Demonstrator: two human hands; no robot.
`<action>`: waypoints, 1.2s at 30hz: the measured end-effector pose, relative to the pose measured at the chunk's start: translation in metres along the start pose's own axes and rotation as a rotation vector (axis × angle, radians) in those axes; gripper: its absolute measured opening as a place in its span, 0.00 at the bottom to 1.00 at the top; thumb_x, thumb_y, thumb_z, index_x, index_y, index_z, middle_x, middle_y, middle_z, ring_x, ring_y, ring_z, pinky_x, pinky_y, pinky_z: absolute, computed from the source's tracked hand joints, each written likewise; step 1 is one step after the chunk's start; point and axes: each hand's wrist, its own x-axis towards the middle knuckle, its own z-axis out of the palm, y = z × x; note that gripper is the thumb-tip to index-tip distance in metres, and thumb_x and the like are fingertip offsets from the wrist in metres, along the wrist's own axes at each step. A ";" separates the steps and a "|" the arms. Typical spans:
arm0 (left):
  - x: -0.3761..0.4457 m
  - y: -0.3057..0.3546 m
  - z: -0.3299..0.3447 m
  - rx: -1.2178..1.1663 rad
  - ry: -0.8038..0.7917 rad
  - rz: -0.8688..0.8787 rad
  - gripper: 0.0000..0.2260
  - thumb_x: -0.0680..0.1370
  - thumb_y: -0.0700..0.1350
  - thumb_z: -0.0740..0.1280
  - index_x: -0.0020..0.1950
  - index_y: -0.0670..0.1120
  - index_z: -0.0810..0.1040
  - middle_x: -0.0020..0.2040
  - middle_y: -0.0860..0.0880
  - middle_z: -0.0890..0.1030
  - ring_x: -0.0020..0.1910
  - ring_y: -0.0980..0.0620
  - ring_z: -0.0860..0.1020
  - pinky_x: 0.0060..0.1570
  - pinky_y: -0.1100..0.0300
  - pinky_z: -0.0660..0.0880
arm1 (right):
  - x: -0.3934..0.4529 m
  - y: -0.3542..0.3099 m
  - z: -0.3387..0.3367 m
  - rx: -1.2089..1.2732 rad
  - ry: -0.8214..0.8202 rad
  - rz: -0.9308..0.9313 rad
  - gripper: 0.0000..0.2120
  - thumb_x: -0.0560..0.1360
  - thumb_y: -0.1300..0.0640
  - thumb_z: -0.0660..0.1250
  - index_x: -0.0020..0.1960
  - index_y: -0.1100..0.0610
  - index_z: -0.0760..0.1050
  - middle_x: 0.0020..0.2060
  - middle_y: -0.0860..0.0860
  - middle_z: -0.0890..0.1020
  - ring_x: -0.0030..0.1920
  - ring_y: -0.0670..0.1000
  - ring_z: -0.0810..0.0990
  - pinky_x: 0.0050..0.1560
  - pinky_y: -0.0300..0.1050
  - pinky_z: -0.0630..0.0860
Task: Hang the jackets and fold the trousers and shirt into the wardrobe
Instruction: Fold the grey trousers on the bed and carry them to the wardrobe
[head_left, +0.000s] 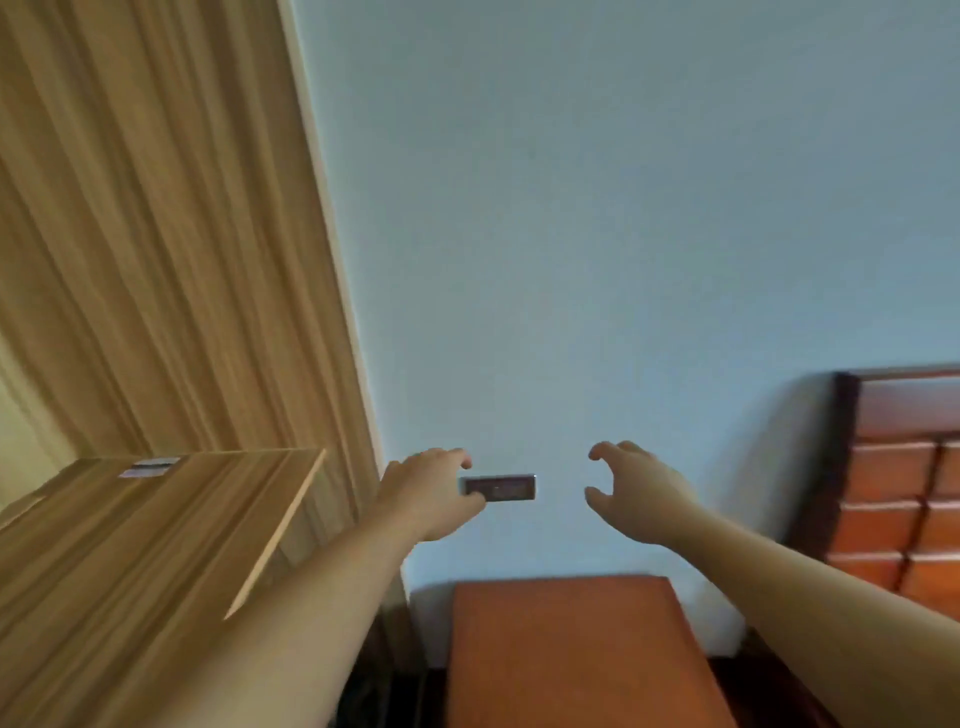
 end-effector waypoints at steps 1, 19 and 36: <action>0.002 0.030 0.006 0.009 -0.013 0.059 0.22 0.71 0.59 0.63 0.65 0.56 0.73 0.62 0.53 0.78 0.60 0.49 0.76 0.57 0.53 0.69 | -0.021 0.026 -0.012 -0.016 0.018 0.056 0.24 0.76 0.44 0.61 0.70 0.47 0.65 0.64 0.47 0.73 0.61 0.51 0.75 0.56 0.47 0.73; -0.240 0.645 0.082 -0.042 -0.191 1.089 0.25 0.73 0.61 0.63 0.68 0.55 0.72 0.65 0.52 0.76 0.64 0.49 0.74 0.60 0.52 0.73 | -0.589 0.334 -0.213 -0.214 0.315 0.993 0.19 0.72 0.47 0.62 0.62 0.49 0.71 0.57 0.49 0.77 0.57 0.54 0.77 0.50 0.48 0.74; -0.484 0.871 0.147 -0.141 -0.429 1.696 0.24 0.73 0.61 0.64 0.67 0.56 0.73 0.66 0.53 0.76 0.63 0.50 0.75 0.59 0.52 0.74 | -0.864 0.336 -0.233 -0.283 0.375 1.675 0.23 0.74 0.44 0.63 0.67 0.48 0.69 0.62 0.49 0.75 0.61 0.52 0.76 0.58 0.50 0.74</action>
